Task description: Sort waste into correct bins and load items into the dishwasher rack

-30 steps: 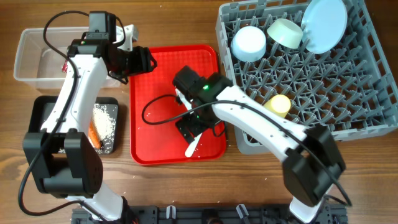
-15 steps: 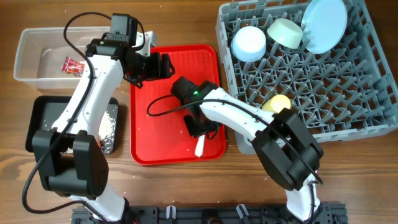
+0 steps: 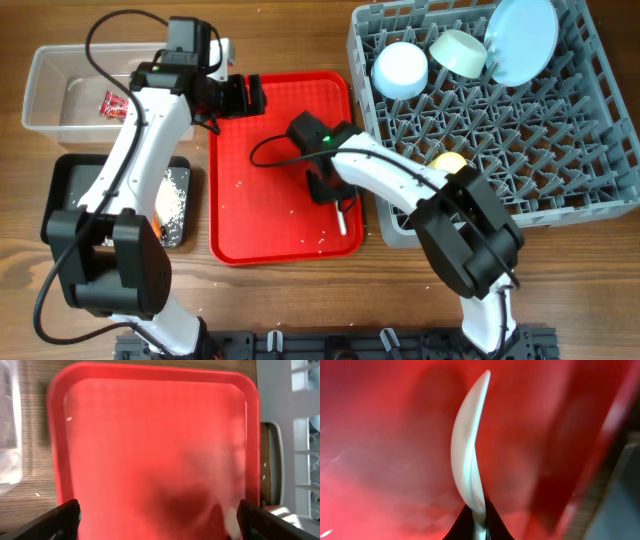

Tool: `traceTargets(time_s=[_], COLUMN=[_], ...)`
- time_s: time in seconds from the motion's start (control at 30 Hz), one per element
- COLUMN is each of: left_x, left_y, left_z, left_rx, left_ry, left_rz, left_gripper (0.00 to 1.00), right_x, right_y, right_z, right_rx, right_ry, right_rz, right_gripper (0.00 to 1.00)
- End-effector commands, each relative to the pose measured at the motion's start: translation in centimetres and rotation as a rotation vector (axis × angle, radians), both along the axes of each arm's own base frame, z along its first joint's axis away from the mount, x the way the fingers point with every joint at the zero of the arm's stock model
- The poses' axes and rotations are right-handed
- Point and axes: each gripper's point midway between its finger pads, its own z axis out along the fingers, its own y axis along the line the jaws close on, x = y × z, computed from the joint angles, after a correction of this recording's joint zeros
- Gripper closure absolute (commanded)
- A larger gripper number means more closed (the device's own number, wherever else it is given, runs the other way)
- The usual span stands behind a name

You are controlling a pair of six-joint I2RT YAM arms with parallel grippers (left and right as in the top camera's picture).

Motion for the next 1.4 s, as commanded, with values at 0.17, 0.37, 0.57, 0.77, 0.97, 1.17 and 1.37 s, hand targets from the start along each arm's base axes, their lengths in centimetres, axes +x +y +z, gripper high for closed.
traceTargets(time_s=[0.17, 0.37, 0.57, 0.77, 0.97, 1.17, 1.37], left_x=[0.9, 0.6, 0.6, 0.6, 0.6, 0.6, 0.6], left_y=[4.1, 4.1, 4.0, 4.0, 4.0, 4.0, 4.0], left_z=[0.5, 0.3, 0.3, 0.3, 0.3, 0.3, 0.3], left_rx=[0.009, 0.01, 0.01, 0.01, 0.01, 0.01, 0.01], left_ry=[-0.021, -0.01, -0.01, -0.01, -0.01, -0.01, -0.01], left_rz=[0.097, 0.096, 0.096, 0.095, 0.095, 0.095, 0.095], left_gripper=[0.0, 0.0, 0.0, 0.0, 0.0, 0.0, 0.0], right_x=[7.3, 9.5, 9.4, 8.5, 6.3, 0.4, -0.5], right_y=[-5.1, -13.3, -12.4, -12.0, -11.1, -13.5, -19.1], right_z=[21.3, 19.0, 11.9, 12.7, 28.7, 36.3, 38.5], right_rx=[0.191, 0.051, 0.058, 0.088, 0.279, 0.317, 0.218], right_ry=[-0.492, -0.457, -0.269, -0.248, -0.556, -0.752, -1.107], right_rz=[0.038, -0.031, 0.012, 0.03, 0.062, 0.063, -0.054], right_gripper=[0.96, 0.96, 0.64, 0.36, 0.0, 0.0, 0.0])
